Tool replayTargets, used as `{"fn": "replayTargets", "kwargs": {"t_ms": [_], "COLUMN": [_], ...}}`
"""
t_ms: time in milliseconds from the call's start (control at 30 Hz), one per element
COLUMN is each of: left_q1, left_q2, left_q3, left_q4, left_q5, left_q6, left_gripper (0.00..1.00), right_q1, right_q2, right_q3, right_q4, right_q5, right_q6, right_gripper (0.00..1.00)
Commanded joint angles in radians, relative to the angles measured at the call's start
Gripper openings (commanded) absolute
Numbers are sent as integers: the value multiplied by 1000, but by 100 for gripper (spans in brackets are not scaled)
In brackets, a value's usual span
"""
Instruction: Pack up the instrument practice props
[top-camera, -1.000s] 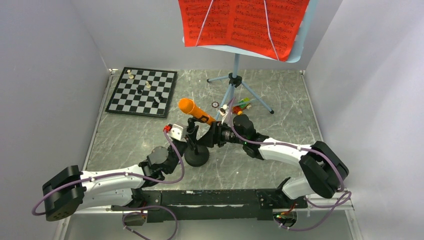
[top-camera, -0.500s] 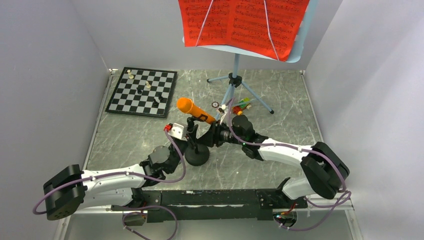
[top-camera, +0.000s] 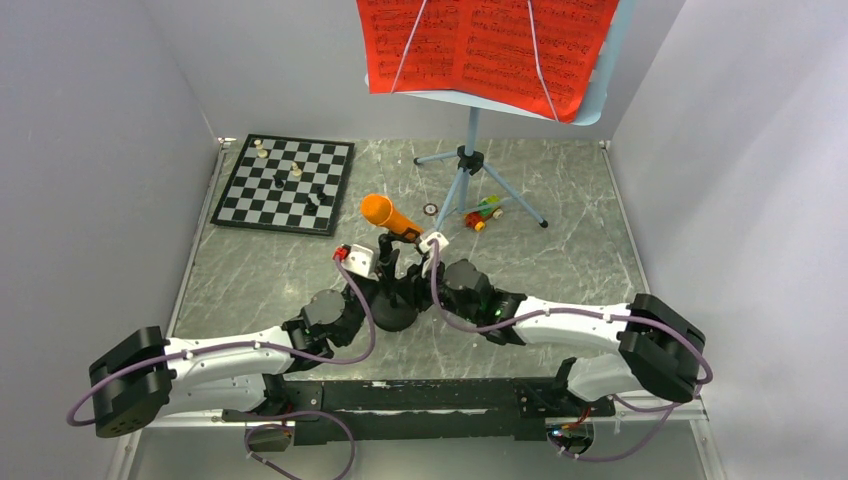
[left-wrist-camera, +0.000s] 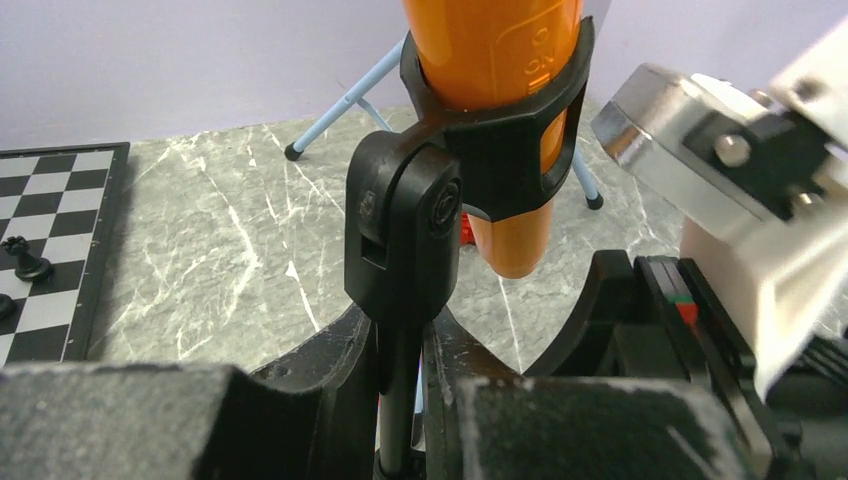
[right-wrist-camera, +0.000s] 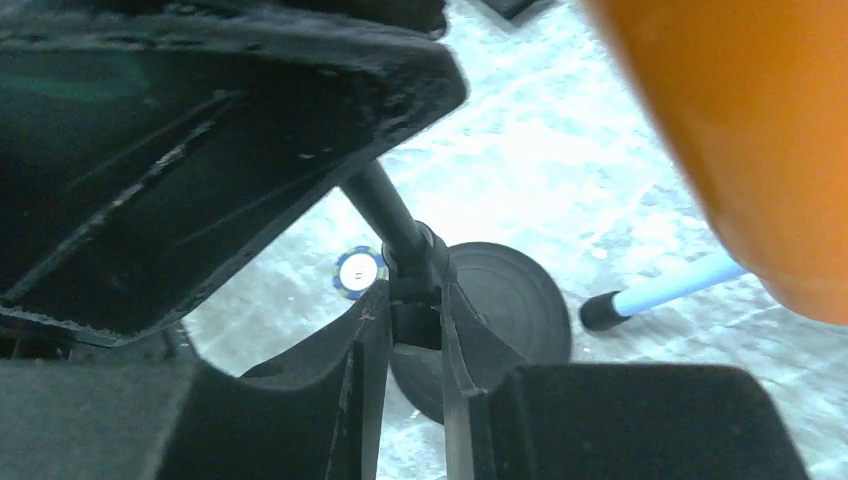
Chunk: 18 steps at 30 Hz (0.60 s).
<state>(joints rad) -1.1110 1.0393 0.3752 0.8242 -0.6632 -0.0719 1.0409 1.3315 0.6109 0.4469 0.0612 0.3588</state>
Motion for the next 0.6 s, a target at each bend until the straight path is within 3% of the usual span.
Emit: {"fn": "replayTargets", "kwargs": {"t_ms": [0, 333, 567], "left_q1": [-12, -12, -12], "left_q2": [33, 79, 94], "left_q3": [8, 11, 1], "left_q4": [-87, -79, -69], "left_q5": [4, -1, 1], "left_q6": [-61, -82, -94], "left_gripper": [0, 0, 0], "right_q1": [85, 320, 425], "right_q2": [-26, 57, 317], "right_q3": [-23, -98, -149], "right_q4": [-102, 96, 500], "right_q5": [244, 677, 938], "right_q6": [-211, -741, -1175], "right_gripper": [0, 0, 0]}}
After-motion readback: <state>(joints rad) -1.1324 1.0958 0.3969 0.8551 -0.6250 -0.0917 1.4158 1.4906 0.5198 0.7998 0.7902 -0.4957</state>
